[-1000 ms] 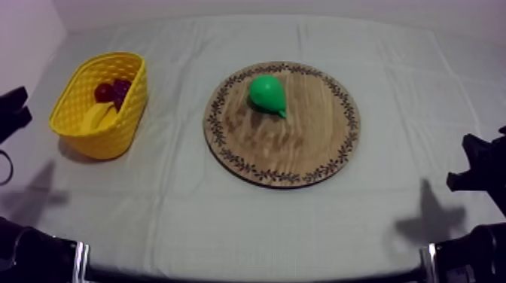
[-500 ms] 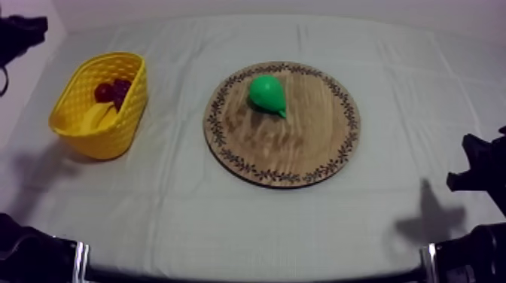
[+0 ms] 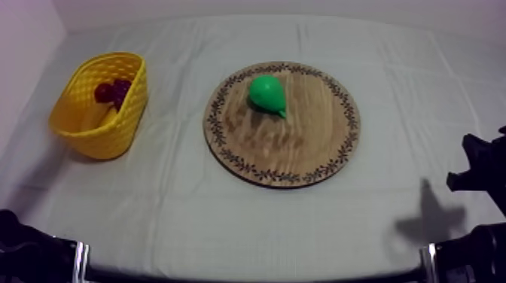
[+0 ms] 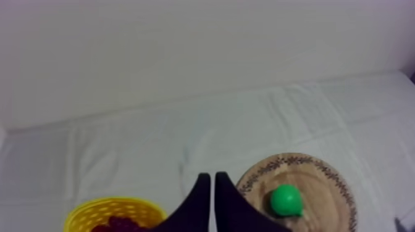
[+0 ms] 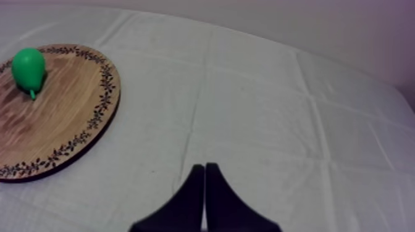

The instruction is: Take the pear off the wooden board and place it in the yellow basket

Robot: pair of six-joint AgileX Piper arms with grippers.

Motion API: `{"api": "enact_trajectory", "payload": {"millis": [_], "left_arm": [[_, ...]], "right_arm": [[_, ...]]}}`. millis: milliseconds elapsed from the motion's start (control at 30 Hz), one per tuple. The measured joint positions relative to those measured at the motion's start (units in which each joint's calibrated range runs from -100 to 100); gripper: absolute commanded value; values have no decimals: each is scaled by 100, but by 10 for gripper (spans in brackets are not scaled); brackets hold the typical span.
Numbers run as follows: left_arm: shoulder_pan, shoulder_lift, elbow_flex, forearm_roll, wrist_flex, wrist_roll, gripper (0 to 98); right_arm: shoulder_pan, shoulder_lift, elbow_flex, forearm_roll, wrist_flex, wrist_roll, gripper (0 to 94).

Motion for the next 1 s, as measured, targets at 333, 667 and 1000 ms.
{"api": "enact_trajectory", "payload": {"millis": [333, 667, 1000], "left_arm": [[359, 1530, -1602, 16, 517, 502, 0], [620, 2684, -2350, 58, 861, 808, 0], [832, 3379, -2974, 49, 1456, 964, 188]], "right_arm": [[3, 0, 0, 0, 8, 0, 3], [6, 0, 0, 0, 1, 0, 3], [3, 0, 0, 0, 1, 0, 3]]}}
